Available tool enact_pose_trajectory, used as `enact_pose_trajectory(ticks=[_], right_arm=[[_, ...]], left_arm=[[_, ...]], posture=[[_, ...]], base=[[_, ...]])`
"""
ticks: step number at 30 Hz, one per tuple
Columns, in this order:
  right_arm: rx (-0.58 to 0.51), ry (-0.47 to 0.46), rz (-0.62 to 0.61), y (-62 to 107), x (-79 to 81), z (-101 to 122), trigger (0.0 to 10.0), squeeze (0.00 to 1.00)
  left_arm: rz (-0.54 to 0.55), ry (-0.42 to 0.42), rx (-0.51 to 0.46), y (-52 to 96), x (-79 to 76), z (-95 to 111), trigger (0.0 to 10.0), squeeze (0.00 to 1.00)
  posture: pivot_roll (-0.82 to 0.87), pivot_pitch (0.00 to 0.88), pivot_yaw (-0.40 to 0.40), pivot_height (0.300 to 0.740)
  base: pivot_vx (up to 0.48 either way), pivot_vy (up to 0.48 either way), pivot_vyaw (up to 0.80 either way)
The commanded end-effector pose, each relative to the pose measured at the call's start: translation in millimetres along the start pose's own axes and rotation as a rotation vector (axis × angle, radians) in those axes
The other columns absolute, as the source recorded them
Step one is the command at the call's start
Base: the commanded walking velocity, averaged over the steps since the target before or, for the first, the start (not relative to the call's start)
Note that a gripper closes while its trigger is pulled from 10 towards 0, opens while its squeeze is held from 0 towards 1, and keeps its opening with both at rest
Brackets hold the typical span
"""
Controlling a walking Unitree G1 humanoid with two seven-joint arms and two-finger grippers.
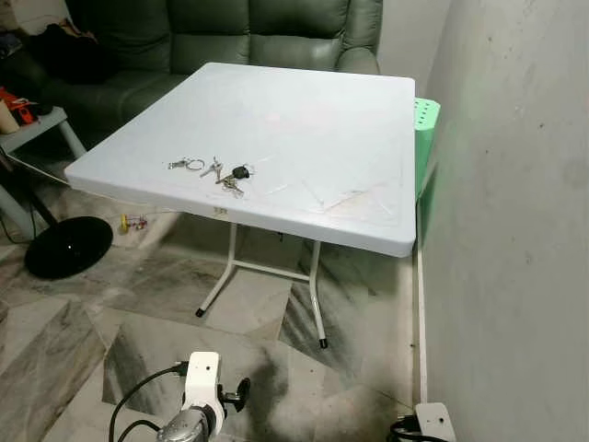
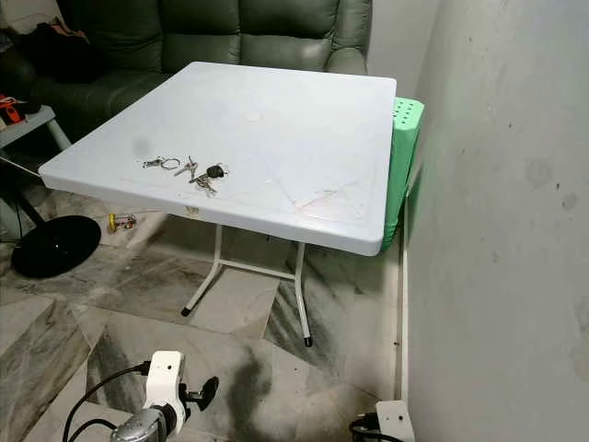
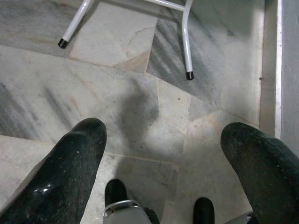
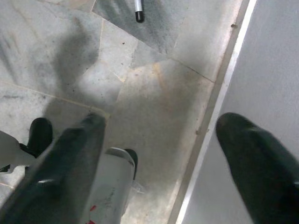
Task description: Hang keys on a hook
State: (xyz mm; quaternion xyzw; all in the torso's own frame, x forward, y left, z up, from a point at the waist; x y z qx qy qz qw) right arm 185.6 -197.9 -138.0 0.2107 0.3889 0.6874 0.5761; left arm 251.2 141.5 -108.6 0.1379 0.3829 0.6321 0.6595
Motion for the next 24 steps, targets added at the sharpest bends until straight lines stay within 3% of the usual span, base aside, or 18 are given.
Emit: enact_pose_trajectory(ticks=[1,8,12,14,18,23,24], right_arm=[[-0.01,-0.015,-0.009,0.2,-2.2,1.4,10.0,1.0],[-0.071,-0.031,-0.007,-3.2,-0.5,18.1,10.0,1.0],[-0.156,-0.049,-0.004,-6.0,-0.7,40.8,10.0,1.0],[-0.24,-0.057,0.0,-7.3,-1.2,62.7,10.0,1.0],[-0.307,-0.045,0.002,-6.7,-1.9,78.8,10.0,1.0],[-0.443,-0.038,0.003,-1.5,-6.3,107.5,10.0,1.0],[-0.47,-0.028,0.006,0.1,-6.3,112.7,10.0,0.91]], left_arm=[[0.011,0.006,-0.017,0.7,4.9,4.4,10.0,0.0],[-0.015,-0.018,-0.056,-0.2,0.9,13.7,10.0,0.0],[-0.066,-0.021,-0.102,-1.7,-9.6,24.3,10.0,0.0],[-0.104,-0.018,-0.151,-2.2,-17.4,35.0,10.0,0.0],[-0.132,-0.005,-0.197,-2.2,-22.8,45.8,10.0,0.0],[-0.19,0.025,-0.328,-0.2,-33.7,78.6,10.0,0.0],[-0.195,0.028,-0.347,0.3,-34.9,83.7,10.0,0.0]], posture=[[-0.04,0.0,-0.006,0.702],[-0.04,0.0,-0.003,0.702],[-0.04,0.0,-0.002,0.702],[-0.04,0.0,-0.002,0.702],[-0.05,0.0,0.0,0.702],[-0.05,0.0,-0.001,0.702],[-0.05,0.0,-0.001,0.702]], base=[[0.0,0.0,0.0],[0.0,0.0,0.0],[0.0,0.0,0.0],[0.0,0.0,0.0],[0.0,0.0,0.0],[0.0,0.0,0.0],[0.0,0.0,0.0]])
Point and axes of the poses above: a point about 5 cm out from each wrist's last joint towards the gripper, its own y axis pointing back from the gripper into the wrist, its own z axis along the axis of the wrist's last joint, x = y × z, the point moved 6 cm from there along -y, pointing out of the wrist towards the gripper, and after that the axes turned 14 degrees about y, right-handed, at the moved point
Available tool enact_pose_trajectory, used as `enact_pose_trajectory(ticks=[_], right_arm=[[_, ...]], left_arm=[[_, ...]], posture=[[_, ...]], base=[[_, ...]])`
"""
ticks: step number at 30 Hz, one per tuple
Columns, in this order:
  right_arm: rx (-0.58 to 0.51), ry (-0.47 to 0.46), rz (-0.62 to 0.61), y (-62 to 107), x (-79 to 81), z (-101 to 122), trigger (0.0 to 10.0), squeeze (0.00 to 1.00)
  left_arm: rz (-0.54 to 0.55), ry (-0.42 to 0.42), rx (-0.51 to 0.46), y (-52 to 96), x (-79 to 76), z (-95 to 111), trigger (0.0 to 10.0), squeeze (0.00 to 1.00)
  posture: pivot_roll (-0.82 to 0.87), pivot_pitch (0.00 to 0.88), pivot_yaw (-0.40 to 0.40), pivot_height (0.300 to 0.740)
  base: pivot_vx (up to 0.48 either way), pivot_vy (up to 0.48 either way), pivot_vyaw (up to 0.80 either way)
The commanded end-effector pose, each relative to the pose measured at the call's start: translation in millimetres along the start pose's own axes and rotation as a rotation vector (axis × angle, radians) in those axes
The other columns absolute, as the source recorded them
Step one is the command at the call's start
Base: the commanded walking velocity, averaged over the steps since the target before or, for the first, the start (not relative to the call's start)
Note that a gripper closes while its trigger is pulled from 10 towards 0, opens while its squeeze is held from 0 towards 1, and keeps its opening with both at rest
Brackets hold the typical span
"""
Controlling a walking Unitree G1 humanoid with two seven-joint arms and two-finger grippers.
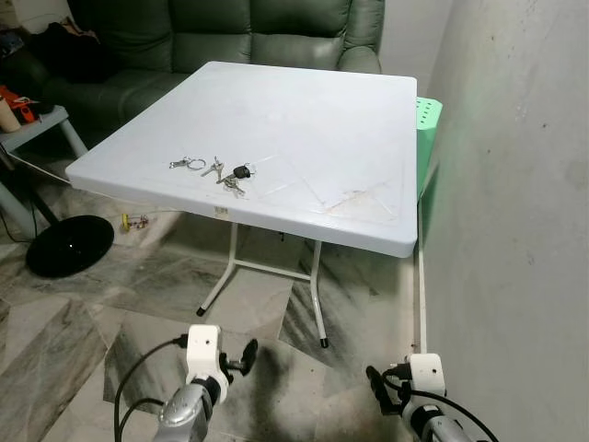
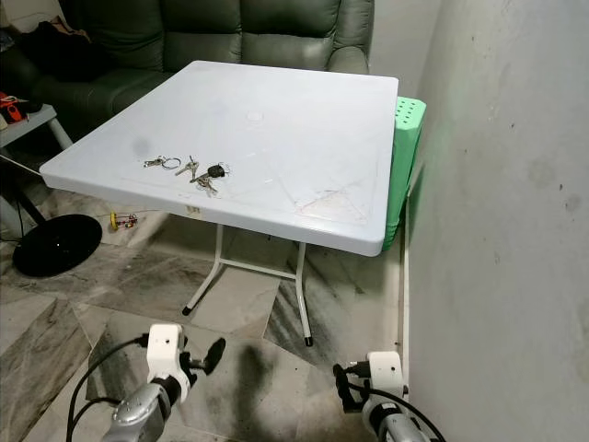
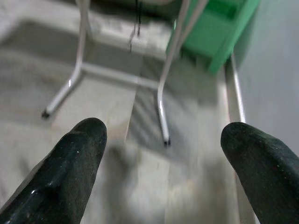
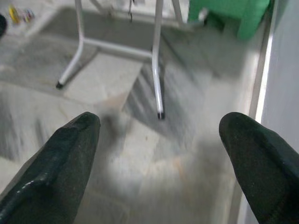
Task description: Hang keys on a hook
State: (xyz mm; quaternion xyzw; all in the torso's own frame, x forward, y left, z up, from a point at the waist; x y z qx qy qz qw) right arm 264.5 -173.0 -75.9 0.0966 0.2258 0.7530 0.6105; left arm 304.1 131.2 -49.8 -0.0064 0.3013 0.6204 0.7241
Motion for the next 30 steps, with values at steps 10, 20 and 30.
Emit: enact_pose_trajectory(ticks=[10,20,30], right_arm=[[-0.377,0.003,-0.028,-25.6,-9.9,113.1,10.0,0.0],[-0.53,-0.043,-0.091,-5.4,-22.0,150.3,10.0,0.0],[-0.696,-0.027,-0.113,24.6,-20.4,200.3,10.0,0.0]], left_arm=[[-0.123,0.025,-0.277,-24.2,-34.3,87.0,10.0,0.0],[-0.171,0.028,-0.464,-10.7,-39.9,138.5,10.0,0.0],[-0.2,0.04,-0.607,16.3,-51.6,178.9,10.0,0.0]], posture=[[-0.05,0.0,0.01,0.702],[-0.04,0.0,0.014,0.702],[-0.05,0.0,0.026,0.702]], base=[[0.0,0.0,0.0],[0.0,0.0,0.0],[0.0,0.0,0.0]])
Point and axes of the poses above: a point about 5 cm out from each wrist's last joint towards the gripper, its own y axis pointing back from the gripper into the wrist, its own z axis along the axis of the wrist's last joint, x = y × z, the point moved 6 cm from there along -y, pointing out of the wrist towards the gripper, and after that the axes turned 14 degrees about y, right-handed, at the moved point
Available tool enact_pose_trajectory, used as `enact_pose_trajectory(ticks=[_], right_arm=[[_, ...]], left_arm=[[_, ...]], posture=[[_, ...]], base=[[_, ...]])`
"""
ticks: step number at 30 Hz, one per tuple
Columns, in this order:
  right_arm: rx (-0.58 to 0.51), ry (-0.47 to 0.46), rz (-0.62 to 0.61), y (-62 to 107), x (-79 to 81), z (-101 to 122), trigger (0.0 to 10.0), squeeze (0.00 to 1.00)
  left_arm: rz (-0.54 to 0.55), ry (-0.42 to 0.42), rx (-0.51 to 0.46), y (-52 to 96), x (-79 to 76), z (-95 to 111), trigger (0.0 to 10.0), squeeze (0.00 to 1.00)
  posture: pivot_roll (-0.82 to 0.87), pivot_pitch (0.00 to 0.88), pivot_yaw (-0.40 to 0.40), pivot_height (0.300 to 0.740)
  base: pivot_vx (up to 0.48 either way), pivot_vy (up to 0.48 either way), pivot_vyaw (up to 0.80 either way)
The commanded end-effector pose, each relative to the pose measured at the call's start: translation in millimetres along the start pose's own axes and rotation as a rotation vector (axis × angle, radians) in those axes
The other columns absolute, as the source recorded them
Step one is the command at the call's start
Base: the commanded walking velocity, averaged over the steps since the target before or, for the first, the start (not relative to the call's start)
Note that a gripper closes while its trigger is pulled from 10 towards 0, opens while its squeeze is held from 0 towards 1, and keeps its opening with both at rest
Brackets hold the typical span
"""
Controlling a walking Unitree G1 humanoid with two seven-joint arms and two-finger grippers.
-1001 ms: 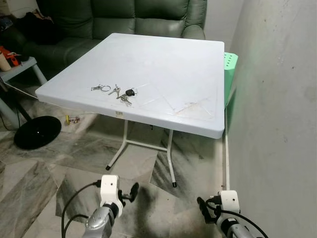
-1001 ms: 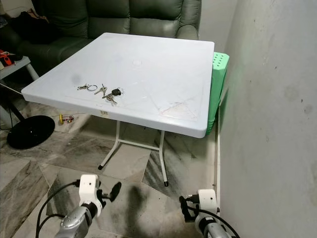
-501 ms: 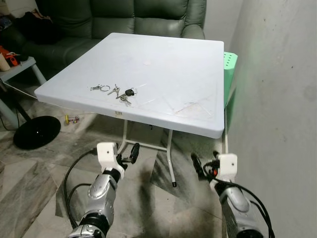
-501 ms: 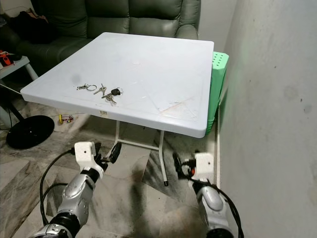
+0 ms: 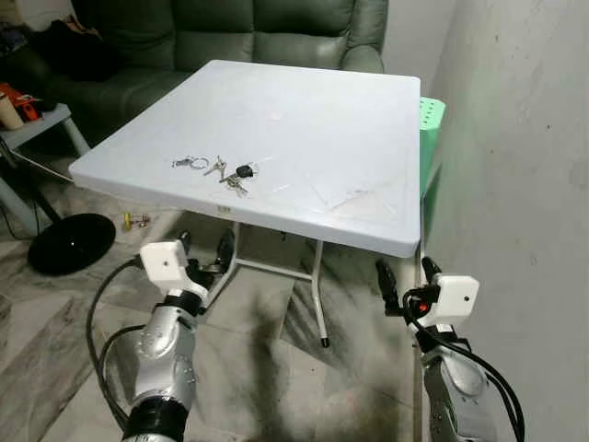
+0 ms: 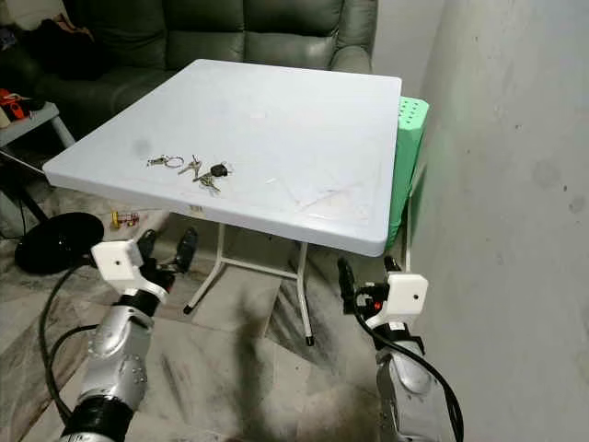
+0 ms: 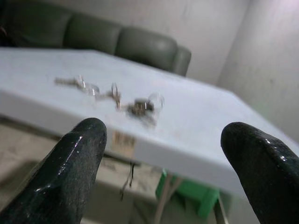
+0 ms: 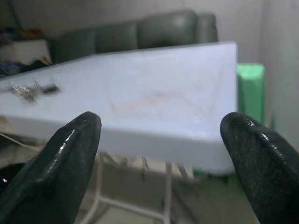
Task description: Hang keys on a hook
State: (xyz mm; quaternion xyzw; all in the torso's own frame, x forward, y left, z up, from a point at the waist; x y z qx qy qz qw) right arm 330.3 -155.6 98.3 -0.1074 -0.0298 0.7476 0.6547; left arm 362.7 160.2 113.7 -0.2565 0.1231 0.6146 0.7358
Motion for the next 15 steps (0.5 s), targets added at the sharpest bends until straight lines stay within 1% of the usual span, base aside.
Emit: enact_pose_trajectory(ticks=[1,3,6,7,8,9,11,14,15], right_arm=[[-0.048,-0.004,0.006,-5.4,1.8,18.1,10.0,0.0],[-0.075,0.021,0.015,-8.8,2.6,29.2,10.0,0.0],[-0.087,0.019,0.021,-10.1,3.9,35.2,10.0,0.0],[-0.096,0.014,0.024,-10.3,4.7,38.2,10.0,0.0],[-0.096,0.014,0.024,-10.3,4.7,38.2,10.0,0.0],[-0.084,0.016,0.031,-10.3,6.4,37.2,10.0,0.0],[-0.073,0.018,0.031,-10.5,6.7,35.8,10.0,0.0],[-0.065,0.019,0.025,-11.5,5.6,35.3,10.0,0.0],[-0.062,0.019,0.023,-11.9,5.7,34.8,10.0,0.0]], left_arm=[[-0.026,0.0,-0.019,-3.5,-9.5,9.9,10.0,0.0],[-0.01,0.015,-0.039,-4.9,-11.1,16.5,10.0,0.0],[0.016,0.052,-0.068,-5.4,-10.3,23.6,10.0,0.0],[0.038,0.03,-0.081,-5.2,-7.9,27.3,10.0,0.0],[0.038,0.03,-0.081,-5.2,-7.9,27.3,10.0,0.0],[0.059,-0.011,-0.085,-5.1,-6.1,30.5,10.0,0.0],[0.073,-0.038,-0.09,-4.9,-4.9,33.3,10.0,0.0],[0.101,-0.035,-0.072,-5.5,-1.0,32.3,10.0,0.0],[0.108,-0.008,-0.071,-5.6,0.0,31.6,10.0,0.0]], posture=[[-0.05,0.0,0.027,0.702],[-0.05,0.0,0.026,0.702],[-0.05,0.0,0.026,0.702],[-0.05,0.0,0.026,0.702],[-0.05,0.0,0.026,0.702],[-0.03,0.0,0.018,0.702],[-0.03,0.0,0.018,0.702],[-0.03,0.0,0.018,0.702],[-0.03,0.0,0.019,0.702]], base=[[0.0,0.0,0.0],[0.0,0.0,0.0],[0.0,0.0,0.0],[0.0,0.0,0.0],[0.0,0.0,0.0],[0.0,0.0,0.0],[0.0,0.0,0.0],[0.0,0.0,0.0],[0.0,0.0,0.0]])
Point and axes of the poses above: a point about 5 cm out from each wrist's last joint towards the gripper, its own y axis pointing back from the gripper into the wrist, its own z axis along the axis of the wrist's last joint, x = y × z, the point moved 6 cm from there along -y, pointing out of the wrist towards the gripper, and after that the axes turned 14 degrees about y, right-handed, at the moved point
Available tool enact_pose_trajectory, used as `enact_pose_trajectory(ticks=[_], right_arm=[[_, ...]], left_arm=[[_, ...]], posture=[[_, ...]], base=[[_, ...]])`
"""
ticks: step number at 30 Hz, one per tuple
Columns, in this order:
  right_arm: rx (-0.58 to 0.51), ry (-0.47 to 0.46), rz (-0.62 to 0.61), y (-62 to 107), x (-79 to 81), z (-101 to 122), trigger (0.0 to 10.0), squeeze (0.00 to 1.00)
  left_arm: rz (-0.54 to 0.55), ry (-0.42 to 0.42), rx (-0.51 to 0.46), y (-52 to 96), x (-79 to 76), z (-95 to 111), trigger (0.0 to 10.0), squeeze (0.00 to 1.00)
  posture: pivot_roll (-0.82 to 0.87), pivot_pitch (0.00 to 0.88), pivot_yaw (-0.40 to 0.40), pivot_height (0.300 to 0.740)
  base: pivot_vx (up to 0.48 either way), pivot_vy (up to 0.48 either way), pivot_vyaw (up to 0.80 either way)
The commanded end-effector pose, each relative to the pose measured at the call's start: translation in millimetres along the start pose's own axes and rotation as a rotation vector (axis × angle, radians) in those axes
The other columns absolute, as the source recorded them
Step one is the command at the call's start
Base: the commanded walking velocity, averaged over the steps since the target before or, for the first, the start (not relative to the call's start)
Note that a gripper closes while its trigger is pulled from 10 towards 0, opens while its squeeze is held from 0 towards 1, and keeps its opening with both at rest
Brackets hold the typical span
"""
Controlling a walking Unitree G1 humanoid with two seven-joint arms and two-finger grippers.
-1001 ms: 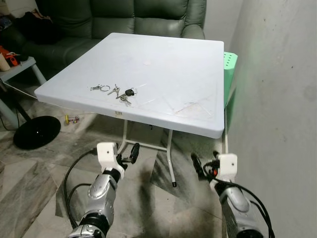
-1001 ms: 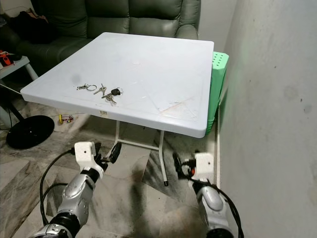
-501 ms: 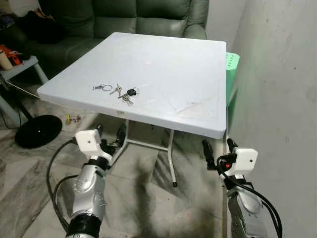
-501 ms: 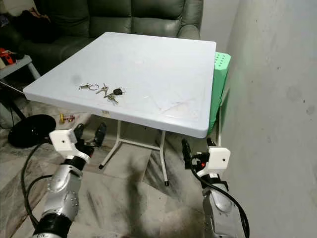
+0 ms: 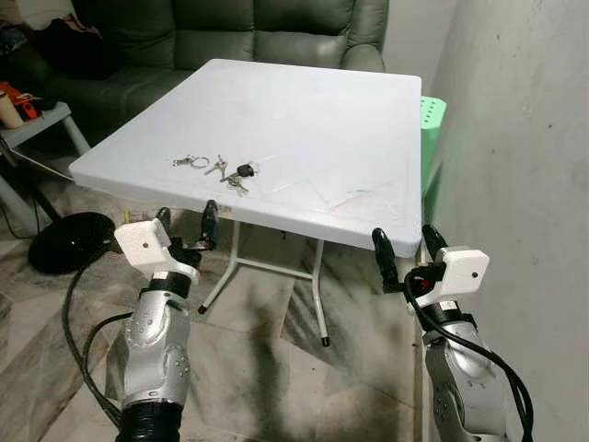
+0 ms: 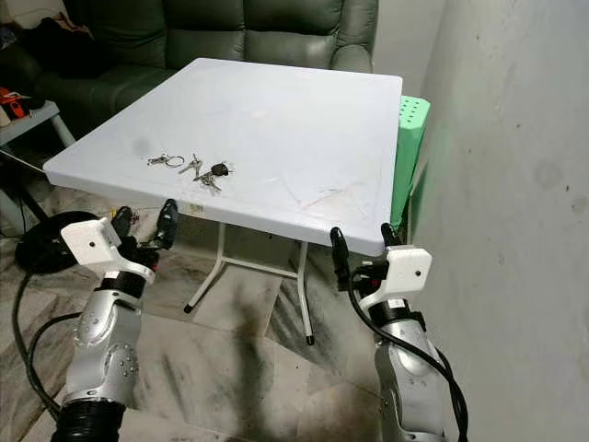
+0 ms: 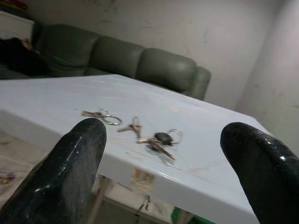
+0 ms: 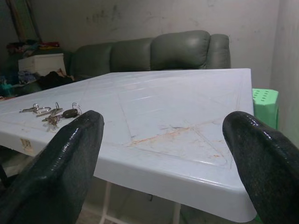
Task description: Hang keys on a hook
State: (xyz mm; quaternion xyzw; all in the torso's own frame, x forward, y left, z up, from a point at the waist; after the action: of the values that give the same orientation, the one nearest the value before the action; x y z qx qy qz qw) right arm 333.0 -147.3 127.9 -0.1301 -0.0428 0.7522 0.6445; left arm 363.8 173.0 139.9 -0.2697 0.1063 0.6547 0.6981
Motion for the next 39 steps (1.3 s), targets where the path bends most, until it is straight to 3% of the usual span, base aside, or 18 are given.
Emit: enact_pose_trajectory(ticks=[1,9,11,14,22,39], right_arm=[[-0.009,0.004,0.003,-2.8,1.6,5.4,10.0,0.0],[-0.006,0.003,-0.009,-7.8,2.5,4.4,10.0,0.0],[-0.006,0.006,-0.006,-9.2,2.9,4.0,10.0,0.0],[-0.007,0.006,-0.006,-10.3,2.3,4.2,10.0,0.0],[-0.002,0.019,-0.005,-9.9,-0.6,3.1,10.0,0.0],[0.004,0.025,0.015,-11.3,1.9,2.0,10.0,0.0]], left_arm=[[0.017,0.019,-0.001,-0.4,2.3,2.8,10.0,0.0],[0.077,0.044,0.016,-5.8,9.7,-3.0,10.0,0.0],[0.112,0.102,0.007,-9.1,14.1,-2.3,10.0,0.0],[0.096,0.073,0.006,-11.7,10.9,-1.3,10.0,0.0],[0.088,0.09,0.04,-10.0,8.7,-7.3,10.0,0.0],[0.098,0.087,0.052,-9.2,9.9,-9.7,10.0,0.0]], posture=[[-0.03,0.0,0.019,0.702],[-0.03,0.0,0.022,0.702],[-0.03,0.0,0.022,0.702],[-0.03,0.0,0.022,0.702],[-0.03,0.0,0.016,0.702],[-0.02,0.0,0.002,0.702]], base=[[0.0,0.0,0.0],[0.0,0.0,0.0],[0.0,0.0,0.0],[0.0,0.0,0.0],[0.0,0.0,0.0],[0.0,0.343,0.0]])
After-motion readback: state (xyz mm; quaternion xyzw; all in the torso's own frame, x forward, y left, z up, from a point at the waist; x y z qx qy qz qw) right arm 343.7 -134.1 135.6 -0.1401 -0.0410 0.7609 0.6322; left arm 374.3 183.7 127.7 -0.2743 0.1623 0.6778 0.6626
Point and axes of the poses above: a point about 5 cm out from each wrist's last joint towards the gripper, its own y axis pointing back from the gripper into the wrist, its own z axis along the axis of the wrist's last joint, x = y × z, the point moved 6 cm from there along -y, pointing out of the wrist towards the gripper, and after that the axes turned 14 degrees about y, right-handed, at the moved point
